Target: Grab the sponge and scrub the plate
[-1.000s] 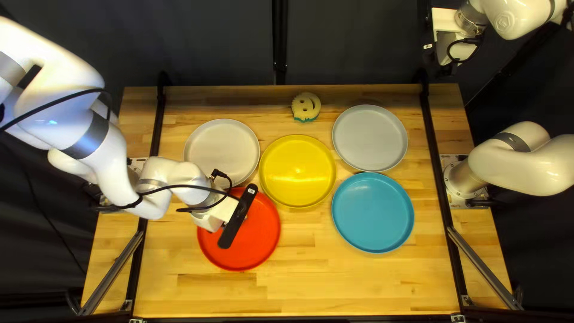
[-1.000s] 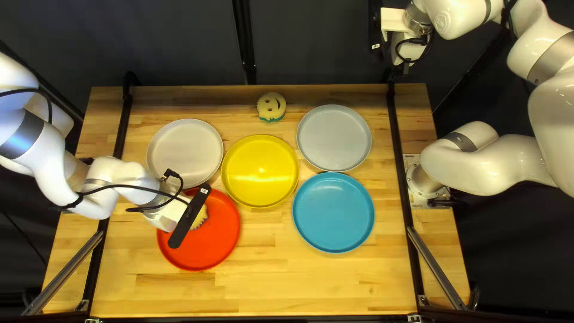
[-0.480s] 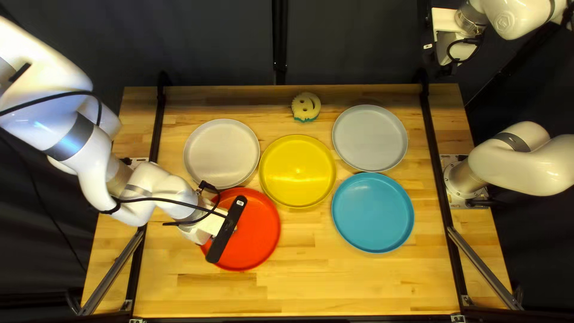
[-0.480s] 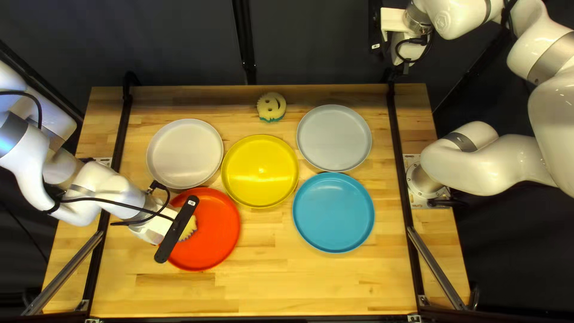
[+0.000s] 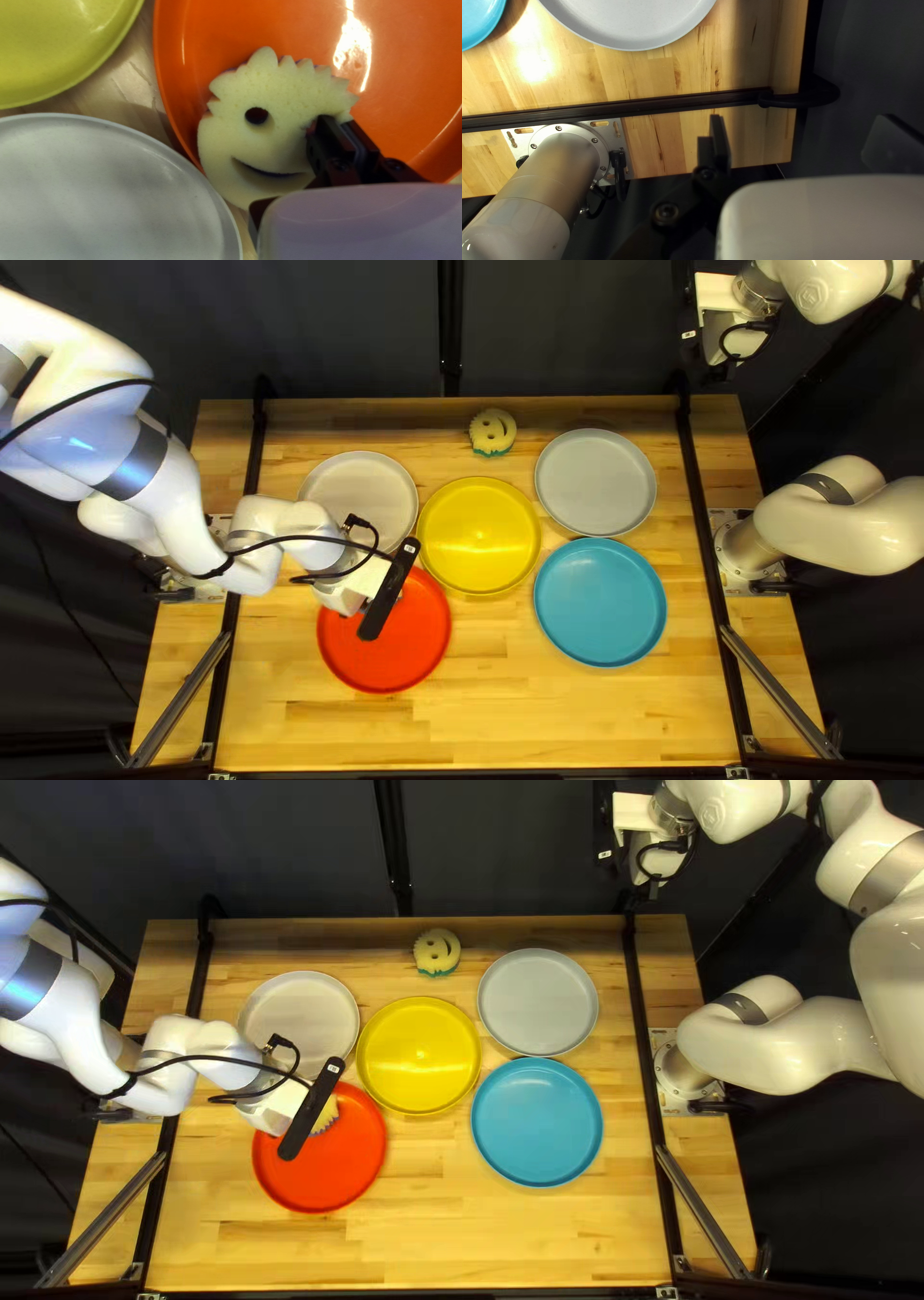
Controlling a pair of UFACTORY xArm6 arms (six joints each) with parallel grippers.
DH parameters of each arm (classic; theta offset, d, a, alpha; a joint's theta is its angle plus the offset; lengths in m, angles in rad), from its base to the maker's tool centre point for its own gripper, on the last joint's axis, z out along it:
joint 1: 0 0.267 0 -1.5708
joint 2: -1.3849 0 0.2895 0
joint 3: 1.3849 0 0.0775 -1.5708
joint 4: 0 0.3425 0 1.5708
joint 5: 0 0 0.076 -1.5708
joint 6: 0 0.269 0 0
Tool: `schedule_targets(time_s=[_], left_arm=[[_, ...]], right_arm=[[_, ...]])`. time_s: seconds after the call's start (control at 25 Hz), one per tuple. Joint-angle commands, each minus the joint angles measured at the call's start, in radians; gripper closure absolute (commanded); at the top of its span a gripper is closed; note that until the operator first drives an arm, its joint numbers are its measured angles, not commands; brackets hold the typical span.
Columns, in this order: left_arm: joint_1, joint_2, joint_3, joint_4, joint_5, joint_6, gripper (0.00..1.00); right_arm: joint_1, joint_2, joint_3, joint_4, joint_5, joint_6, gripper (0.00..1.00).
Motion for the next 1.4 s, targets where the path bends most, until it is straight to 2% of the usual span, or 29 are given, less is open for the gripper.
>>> schedule_targets(time_s=[0.04, 0.16, 0.52, 0.64, 0.76, 0.96, 1.2, 1.28, 1.4], left_arm=[[-0.062, 0.050, -0.018, -0.037, -0.042, -0.006, 1.00], [-0.107, 0.066, -0.034, -0.021, -0.048, -0.052, 1.00], [-0.236, 0.086, -0.102, 0.133, -0.018, -0.306, 1.00], [-0.257, 0.104, -0.127, 0.156, -0.012, -0.341, 1.00], [-0.231, 0.078, -0.100, 0.145, -0.011, -0.309, 1.00], [-0.124, -0.001, -0.023, 0.089, -0.003, -0.177, 1.00], [-0.015, 0.002, -0.019, 0.031, 0.004, -0.020, 1.00], [-0.009, 0.016, -0.031, 0.026, 0.002, -0.005, 1.00], [-0.059, 0.031, -0.038, 0.044, -0.010, -0.058, 1.00]], right_arm=[[0.000, 0.000, 0.000, 0.000, 0.000, 0.000, 0.00], [0.000, 0.000, 0.000, 0.000, 0.000, 0.000, 0.00], [0.000, 0.000, 0.000, 0.000, 0.000, 0.000, 0.00], [0.000, 0.000, 0.000, 0.000, 0.000, 0.000, 0.00], [0.000, 0.000, 0.000, 0.000, 0.000, 0.000, 0.00], [0.000, 0.000, 0.000, 0.000, 0.000, 0.000, 0.00], [0.000, 0.000, 0.000, 0.000, 0.000, 0.000, 0.00], [0.000, 0.000, 0.000, 0.000, 0.000, 0.000, 0.00], [0.000, 0.000, 0.000, 0.000, 0.000, 0.000, 0.00]])
